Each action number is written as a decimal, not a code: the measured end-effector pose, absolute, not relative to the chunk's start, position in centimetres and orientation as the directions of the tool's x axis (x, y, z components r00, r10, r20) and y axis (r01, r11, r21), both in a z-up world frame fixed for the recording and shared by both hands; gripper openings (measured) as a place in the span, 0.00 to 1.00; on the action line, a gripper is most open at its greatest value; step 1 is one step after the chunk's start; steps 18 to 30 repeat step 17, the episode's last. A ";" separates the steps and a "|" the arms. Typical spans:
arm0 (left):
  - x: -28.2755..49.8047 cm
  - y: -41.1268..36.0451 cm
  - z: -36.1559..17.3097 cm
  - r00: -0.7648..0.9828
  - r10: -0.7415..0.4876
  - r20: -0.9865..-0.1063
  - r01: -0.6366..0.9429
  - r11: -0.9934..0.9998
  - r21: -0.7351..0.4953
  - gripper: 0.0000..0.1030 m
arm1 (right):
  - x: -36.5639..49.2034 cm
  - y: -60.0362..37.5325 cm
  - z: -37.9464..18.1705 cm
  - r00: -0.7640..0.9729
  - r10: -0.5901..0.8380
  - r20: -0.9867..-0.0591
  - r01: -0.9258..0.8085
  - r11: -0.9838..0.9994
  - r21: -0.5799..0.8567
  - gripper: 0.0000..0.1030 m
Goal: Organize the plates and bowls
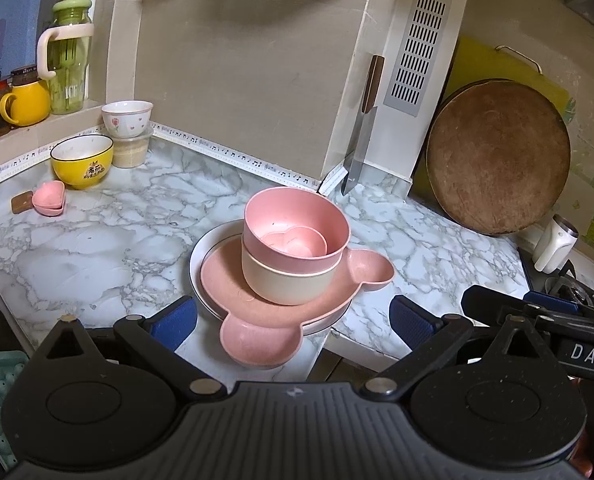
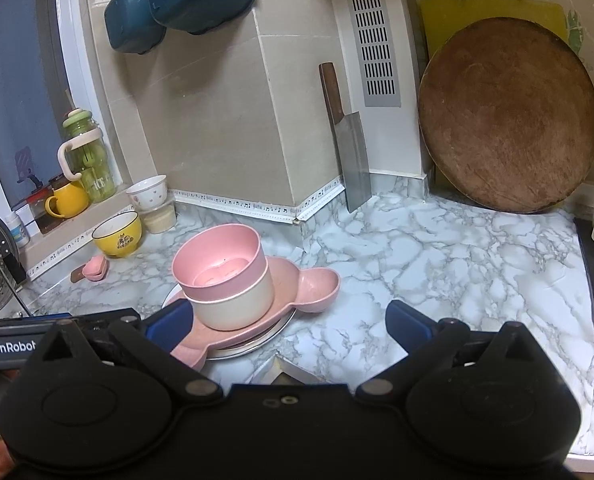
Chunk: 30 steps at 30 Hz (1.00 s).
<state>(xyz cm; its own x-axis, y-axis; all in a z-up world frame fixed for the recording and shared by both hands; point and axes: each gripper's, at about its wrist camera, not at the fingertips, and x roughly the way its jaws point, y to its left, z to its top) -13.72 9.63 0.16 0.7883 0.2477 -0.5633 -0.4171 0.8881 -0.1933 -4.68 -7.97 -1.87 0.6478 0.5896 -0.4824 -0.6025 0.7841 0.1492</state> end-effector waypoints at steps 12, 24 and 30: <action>-13.5 9.3 0.0 0.789 0.239 -0.565 -0.406 0.894 -0.188 1.00 | -4.7 -8.3 -2.0 0.653 0.584 -0.482 -0.592 0.791 0.155 1.00; -13.1 9.1 -0.1 0.792 0.225 -0.567 -0.391 0.901 -0.190 1.00 | -4.6 -8.9 -2.0 0.661 0.577 -0.479 -0.581 0.798 0.159 1.00; -13.1 9.1 -0.1 0.792 0.225 -0.567 -0.391 0.901 -0.190 1.00 | -4.6 -8.9 -2.0 0.661 0.577 -0.479 -0.581 0.798 0.159 1.00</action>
